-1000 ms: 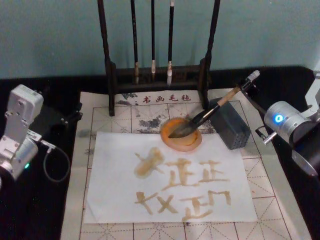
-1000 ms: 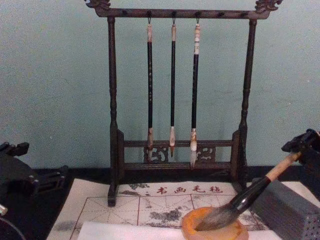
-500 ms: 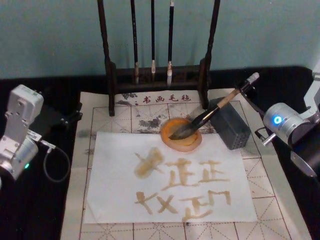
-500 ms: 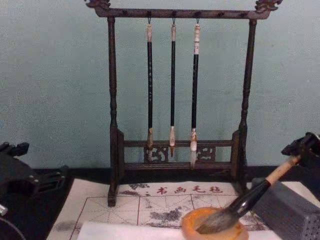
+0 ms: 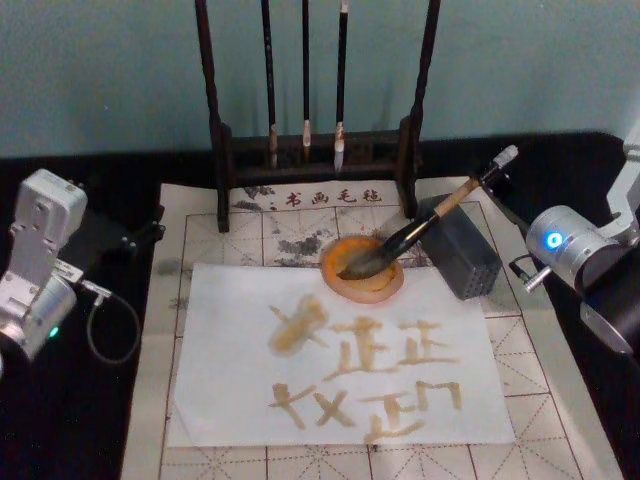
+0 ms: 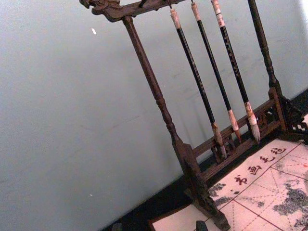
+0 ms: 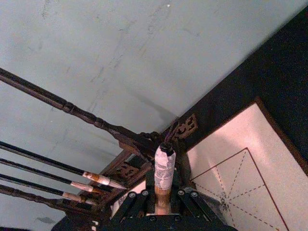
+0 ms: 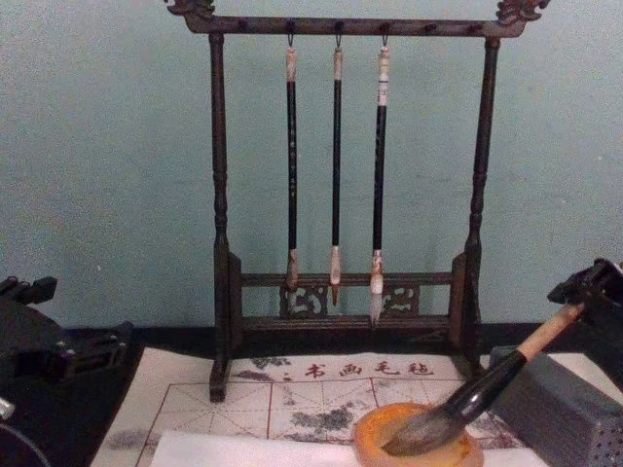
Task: Pick up the brush from the inkstone, write on the paper, then place the brush back to its original position.
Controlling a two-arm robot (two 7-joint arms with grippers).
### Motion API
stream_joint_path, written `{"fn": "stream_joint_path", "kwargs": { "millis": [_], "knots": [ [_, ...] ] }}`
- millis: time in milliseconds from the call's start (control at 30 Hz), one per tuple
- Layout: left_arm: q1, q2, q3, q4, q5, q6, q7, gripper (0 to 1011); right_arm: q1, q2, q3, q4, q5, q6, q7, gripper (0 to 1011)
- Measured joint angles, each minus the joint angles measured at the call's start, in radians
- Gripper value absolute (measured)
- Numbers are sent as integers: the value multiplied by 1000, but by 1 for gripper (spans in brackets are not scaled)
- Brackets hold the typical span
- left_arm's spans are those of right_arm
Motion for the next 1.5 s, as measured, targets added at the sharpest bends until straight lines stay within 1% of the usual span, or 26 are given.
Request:
{"fn": "stream_joint_path", "kwargs": {
  "millis": [233,300,367,400,467,533,567,600,700,767,800,833,933,967,1000,1033,1100,1133,1200,1500],
  "knots": [
    [0,0,0,0,0,0,0,1001,0,-1,1,0,0,1,1,189],
    [0,0,0,0,0,0,0,1001,-1,-1,2,0,0,1,1,249],
    [0,0,0,0,0,0,0,1001,-1,-1,2,0,0,1,1,287],
    [0,0,0,0,0,0,0,1001,-1,-1,2,0,0,2,1,342],
    [0,0,0,0,0,0,0,1001,-1,-1,2,0,0,2,2,377],
    [0,0,0,0,0,0,0,1001,-1,-2,3,0,0,2,2,457],
    [0,0,0,0,0,0,0,1001,-1,-2,3,0,-1,2,2,478],
    [0,0,0,0,0,0,0,1001,-1,-2,3,0,-1,2,2,537],
    [0,0,0,0,0,0,0,1001,-1,-2,3,0,-1,2,2,596],
    [0,0,0,0,0,0,0,1001,-1,-2,3,0,-1,3,2,676],
    [0,0,0,0,0,0,0,1001,-1,-2,3,0,-1,3,2,687],
    [0,0,0,0,0,0,0,1001,-1,-2,3,0,-1,3,2,754],
    [0,0,0,0,0,0,0,1001,-1,-2,3,0,-1,3,2,821],
    [0,0,0,0,0,0,0,1001,-1,-2,3,0,-1,3,2,862],
    [0,0,0,0,0,0,0,1001,-1,-2,3,0,-1,3,2,872],
    [0,0,0,0,0,0,0,1001,-1,-2,3,0,-1,3,3,912],
    [0,0,0,0,0,0,0,1001,-1,-2,3,0,-1,3,2,942],
    [0,0,0,0,0,0,0,1001,-1,-2,3,0,-1,3,2,984],
    [0,0,0,0,0,0,0,1001,-1,-2,3,0,-1,3,2,1003],
    [0,0,0,0,0,0,0,1001,-1,-2,3,0,-1,2,2,1000]
  ]
}}
